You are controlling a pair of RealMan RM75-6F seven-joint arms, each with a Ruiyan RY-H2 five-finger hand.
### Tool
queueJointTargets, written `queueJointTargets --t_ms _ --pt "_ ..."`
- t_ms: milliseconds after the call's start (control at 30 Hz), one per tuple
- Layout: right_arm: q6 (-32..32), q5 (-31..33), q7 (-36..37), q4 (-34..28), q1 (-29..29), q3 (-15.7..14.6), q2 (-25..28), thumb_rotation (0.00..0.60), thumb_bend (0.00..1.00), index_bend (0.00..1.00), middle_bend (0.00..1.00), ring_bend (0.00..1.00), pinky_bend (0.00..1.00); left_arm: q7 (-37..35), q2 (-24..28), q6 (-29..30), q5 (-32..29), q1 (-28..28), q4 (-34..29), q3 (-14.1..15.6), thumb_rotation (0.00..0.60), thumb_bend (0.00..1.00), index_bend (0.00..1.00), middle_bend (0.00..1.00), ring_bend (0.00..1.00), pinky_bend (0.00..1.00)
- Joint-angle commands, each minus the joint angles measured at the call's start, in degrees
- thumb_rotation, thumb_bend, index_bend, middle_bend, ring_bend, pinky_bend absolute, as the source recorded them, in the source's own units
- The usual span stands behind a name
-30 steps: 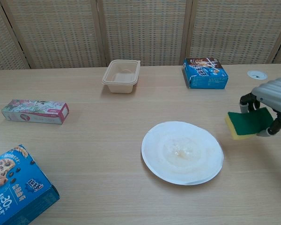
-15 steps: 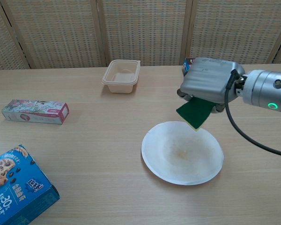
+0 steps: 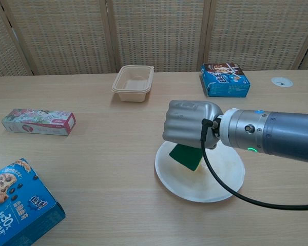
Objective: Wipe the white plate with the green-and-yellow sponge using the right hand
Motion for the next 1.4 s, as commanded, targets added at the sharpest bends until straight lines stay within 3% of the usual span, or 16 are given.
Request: queueJointTargets --t_ms 33,433,733,1000,1400 --pt "-0.4 1.38 -2.59 1.02 1.7 -0.71 -0.68 0.6 0.49 0.5 0.51 0.41 0.56 -0.53 0.23 -0.09 0.06 0.0 0.16 0.1 0.6 0.0 0.0 0.0 0.0 0.0" --pt "0.45 9.6 -9.54 0.83 4.33 -5.99 -1.26 0.6 0.5 0.54 0.51 0.44 0.57 -2.43 1.2 -1.7 -0.85 -0.45 0.45 0.28 0.6 0.0 0.0 0.0 0.0 0.0" --pt "2.49 6.75 -7.66 5.83 3.93 -10.85 -4.25 0.6 0.53 0.57 0.54 0.47 0.59 -3.47 1.78 -3.32 -1.6 -1.1 0.42 0.39 0.6 0.0 0.0 0.0 0.0 0.0" --pt "5.3 3.24 -5.7 7.75 3.58 -11.81 -5.31 0.6 0.53 0.59 0.55 0.47 0.6 -3.33 1.73 -3.6 -1.85 -1.3 0.28 0.58 0.6 0.0 0.0 0.0 0.0 0.0" --pt "10.73 -3.09 -7.26 0.85 4.4 -11.29 -0.37 0.6 0.53 0.59 0.55 0.47 0.6 -3.32 1.92 -3.27 -1.48 -1.24 -0.06 0.87 0.6 0.0 0.0 0.0 0.0 0.0"
